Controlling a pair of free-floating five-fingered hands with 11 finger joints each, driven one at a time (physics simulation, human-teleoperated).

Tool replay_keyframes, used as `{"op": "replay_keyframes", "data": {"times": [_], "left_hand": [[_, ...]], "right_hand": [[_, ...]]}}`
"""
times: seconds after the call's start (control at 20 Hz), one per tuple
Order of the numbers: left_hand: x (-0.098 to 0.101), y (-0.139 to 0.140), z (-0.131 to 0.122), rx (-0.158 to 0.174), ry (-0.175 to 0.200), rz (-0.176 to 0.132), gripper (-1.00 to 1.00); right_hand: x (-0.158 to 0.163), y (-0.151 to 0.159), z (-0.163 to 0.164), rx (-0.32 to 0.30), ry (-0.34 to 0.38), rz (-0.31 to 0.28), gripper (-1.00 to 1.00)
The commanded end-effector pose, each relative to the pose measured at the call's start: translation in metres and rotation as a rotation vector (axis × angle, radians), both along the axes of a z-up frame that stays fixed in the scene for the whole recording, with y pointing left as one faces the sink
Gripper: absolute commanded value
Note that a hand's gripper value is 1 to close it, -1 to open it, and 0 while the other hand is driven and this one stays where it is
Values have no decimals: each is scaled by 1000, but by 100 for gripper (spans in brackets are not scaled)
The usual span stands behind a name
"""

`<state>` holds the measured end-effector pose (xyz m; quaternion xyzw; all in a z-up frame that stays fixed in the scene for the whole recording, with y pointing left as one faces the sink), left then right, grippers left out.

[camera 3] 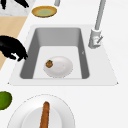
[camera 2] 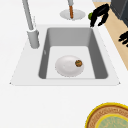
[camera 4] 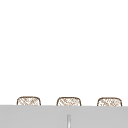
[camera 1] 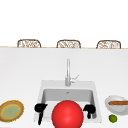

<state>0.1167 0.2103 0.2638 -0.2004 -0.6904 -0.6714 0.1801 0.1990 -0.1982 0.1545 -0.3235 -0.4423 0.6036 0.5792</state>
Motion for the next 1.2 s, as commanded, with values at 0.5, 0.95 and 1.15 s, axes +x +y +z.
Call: {"op": "replay_keyframes", "data": {"times": [0.5, 0.95, 1.15], "left_hand": [[1, -1, -3, -1, 0, 0, -100], [1, -1, -5, -3, 7, 0, -100], [1, -1, -7, -10, 11, -1, -100]], "right_hand": [[0, 0, 0, 0, 0, 0, 0], [0, 0, 0, 0, 0, 0, 0], [0, 0, 0, 0, 0, 0, 0]]}}
